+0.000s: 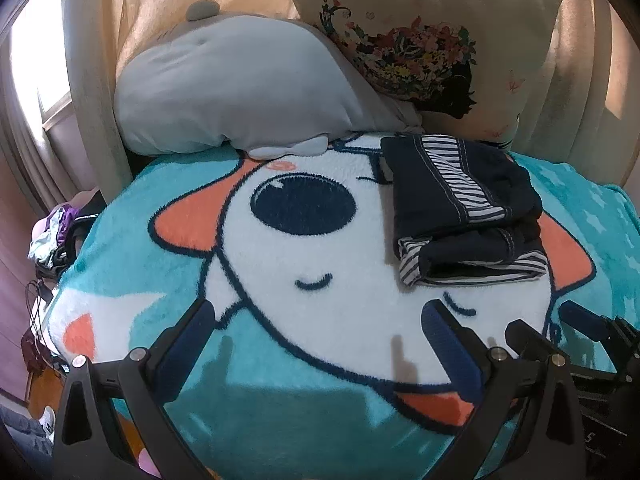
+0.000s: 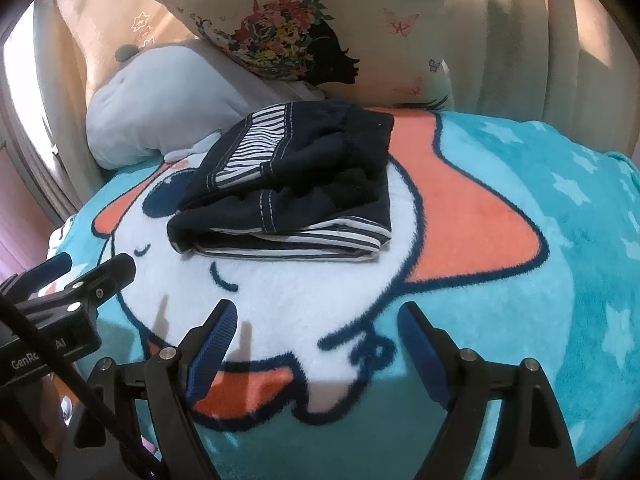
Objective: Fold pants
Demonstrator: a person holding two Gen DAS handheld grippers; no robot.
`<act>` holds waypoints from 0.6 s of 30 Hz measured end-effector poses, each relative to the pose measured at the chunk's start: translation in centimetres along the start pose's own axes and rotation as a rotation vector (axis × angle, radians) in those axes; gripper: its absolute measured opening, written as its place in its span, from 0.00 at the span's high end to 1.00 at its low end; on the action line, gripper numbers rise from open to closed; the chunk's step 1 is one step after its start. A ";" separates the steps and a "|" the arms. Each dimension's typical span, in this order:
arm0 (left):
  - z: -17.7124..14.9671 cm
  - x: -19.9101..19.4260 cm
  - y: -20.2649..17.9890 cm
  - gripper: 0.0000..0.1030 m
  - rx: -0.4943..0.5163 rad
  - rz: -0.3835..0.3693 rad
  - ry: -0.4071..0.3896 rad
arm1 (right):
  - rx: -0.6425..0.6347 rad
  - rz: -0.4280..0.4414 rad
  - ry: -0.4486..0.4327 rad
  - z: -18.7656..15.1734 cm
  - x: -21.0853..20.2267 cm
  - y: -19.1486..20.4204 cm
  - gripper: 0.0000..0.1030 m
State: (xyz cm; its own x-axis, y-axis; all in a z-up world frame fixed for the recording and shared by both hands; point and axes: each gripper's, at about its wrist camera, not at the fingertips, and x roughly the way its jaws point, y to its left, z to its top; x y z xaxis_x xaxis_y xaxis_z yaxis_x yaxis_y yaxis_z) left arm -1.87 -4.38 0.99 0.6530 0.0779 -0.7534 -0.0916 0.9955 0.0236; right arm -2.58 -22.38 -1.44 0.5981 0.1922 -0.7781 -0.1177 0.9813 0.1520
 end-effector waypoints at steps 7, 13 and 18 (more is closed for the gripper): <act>0.0 0.3 0.3 0.00 -0.006 -0.001 0.009 | -0.006 -0.002 0.010 0.0 0.3 0.4 0.15; 0.0 0.7 0.7 0.00 -0.013 -0.006 0.019 | -0.018 -0.003 0.013 0.3 0.5 0.9 0.15; 0.1 0.9 0.9 0.00 -0.015 -0.010 0.023 | -0.035 -0.001 0.017 0.4 0.8 1.5 0.15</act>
State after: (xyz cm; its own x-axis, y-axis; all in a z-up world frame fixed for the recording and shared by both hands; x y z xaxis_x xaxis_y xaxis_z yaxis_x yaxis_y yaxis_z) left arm -1.30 -3.38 0.40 0.6366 0.0662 -0.7684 -0.0961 0.9954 0.0062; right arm -1.98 -20.73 -1.56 0.5843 0.1910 -0.7888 -0.1449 0.9808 0.1302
